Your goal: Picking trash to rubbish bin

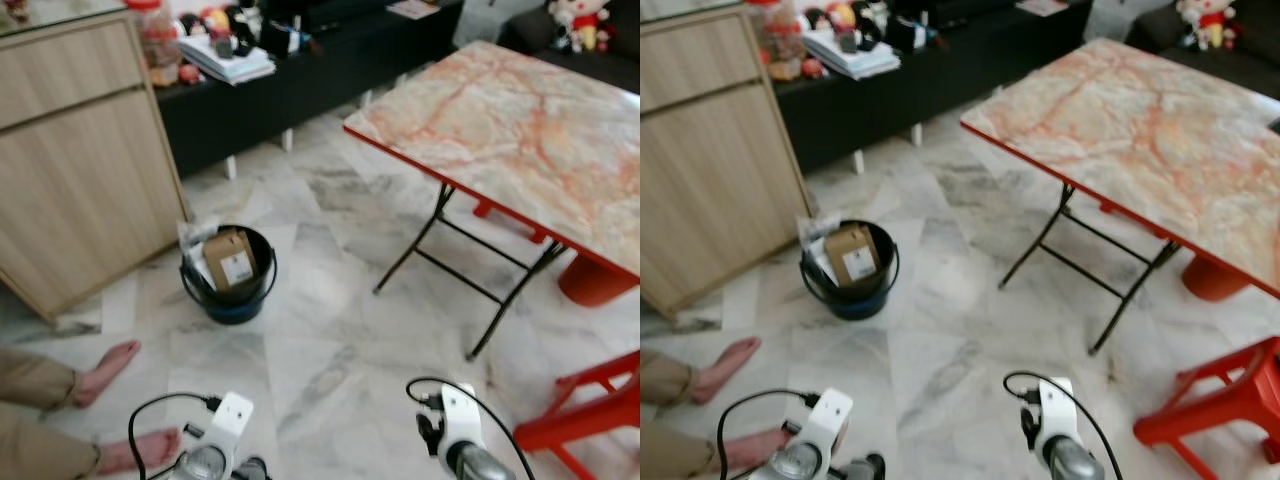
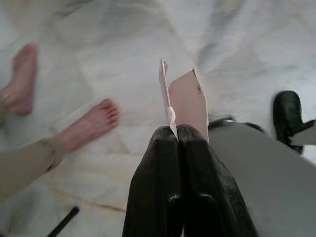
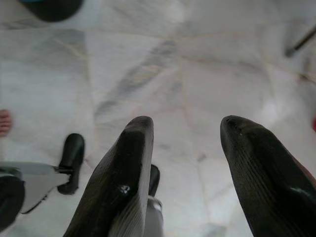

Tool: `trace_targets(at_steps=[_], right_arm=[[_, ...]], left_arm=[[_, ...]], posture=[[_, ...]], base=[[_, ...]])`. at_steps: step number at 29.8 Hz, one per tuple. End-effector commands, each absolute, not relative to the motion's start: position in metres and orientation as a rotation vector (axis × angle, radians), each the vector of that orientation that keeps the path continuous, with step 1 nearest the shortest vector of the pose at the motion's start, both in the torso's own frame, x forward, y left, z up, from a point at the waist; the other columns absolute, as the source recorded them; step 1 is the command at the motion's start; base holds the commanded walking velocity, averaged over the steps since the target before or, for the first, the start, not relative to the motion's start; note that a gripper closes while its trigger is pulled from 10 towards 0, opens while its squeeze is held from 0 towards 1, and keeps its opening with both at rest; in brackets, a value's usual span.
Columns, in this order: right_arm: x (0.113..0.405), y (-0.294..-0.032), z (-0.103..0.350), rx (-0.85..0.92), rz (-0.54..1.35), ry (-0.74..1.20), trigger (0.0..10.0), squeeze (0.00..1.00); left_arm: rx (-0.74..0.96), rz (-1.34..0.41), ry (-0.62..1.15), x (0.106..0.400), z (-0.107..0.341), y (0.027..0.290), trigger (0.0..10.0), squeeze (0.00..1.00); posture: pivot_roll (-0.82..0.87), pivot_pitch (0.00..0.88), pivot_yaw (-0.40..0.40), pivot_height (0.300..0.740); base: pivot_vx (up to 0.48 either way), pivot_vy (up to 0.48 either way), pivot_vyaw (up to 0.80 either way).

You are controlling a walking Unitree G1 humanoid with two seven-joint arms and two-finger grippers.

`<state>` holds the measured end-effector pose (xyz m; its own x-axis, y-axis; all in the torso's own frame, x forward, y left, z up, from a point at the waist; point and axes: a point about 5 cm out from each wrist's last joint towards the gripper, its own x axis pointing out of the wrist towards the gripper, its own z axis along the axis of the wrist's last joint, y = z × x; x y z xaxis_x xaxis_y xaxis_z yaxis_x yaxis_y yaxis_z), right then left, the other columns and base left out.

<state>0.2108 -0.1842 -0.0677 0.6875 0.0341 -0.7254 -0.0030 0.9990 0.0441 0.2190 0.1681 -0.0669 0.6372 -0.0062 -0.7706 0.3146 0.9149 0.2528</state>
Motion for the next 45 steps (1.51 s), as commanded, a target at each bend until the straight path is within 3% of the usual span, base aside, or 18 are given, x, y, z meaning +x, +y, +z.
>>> trace_targets(at_steps=[1, 15, 20, 45], right_arm=[[0.210, -0.188, -0.067, 0.035, 0.012, 0.817, 10.0, 0.00], [0.215, -0.187, -0.065, 0.034, 0.020, 0.801, 10.0, 0.00], [0.215, -0.188, -0.065, 0.037, 0.010, 0.802, 10.0, 0.00], [0.211, -0.188, -0.067, 0.045, -0.003, 0.811, 10.0, 0.00]], left_arm=[[0.361, -0.190, 0.881, 0.212, -0.071, 0.163, 10.0, 0.00], [0.374, -0.177, 0.904, 0.202, -0.076, 0.168, 10.0, 0.00], [0.370, -0.176, 0.904, 0.202, -0.076, 0.167, 10.0, 0.00], [0.366, -0.167, 0.901, 0.203, -0.076, 0.169, 10.0, 0.00]], posture=[[0.08, 0.088, -0.101, 0.740], [0.08, 0.077, -0.109, 0.740], [0.09, 0.090, -0.114, 0.740], [0.10, 0.125, -0.106, 0.740]], base=[[0.000, 0.000, 0.68], [0.325, 0.000, 0.00], [0.400, 0.000, 0.69], [0.400, 0.000, 0.14]])
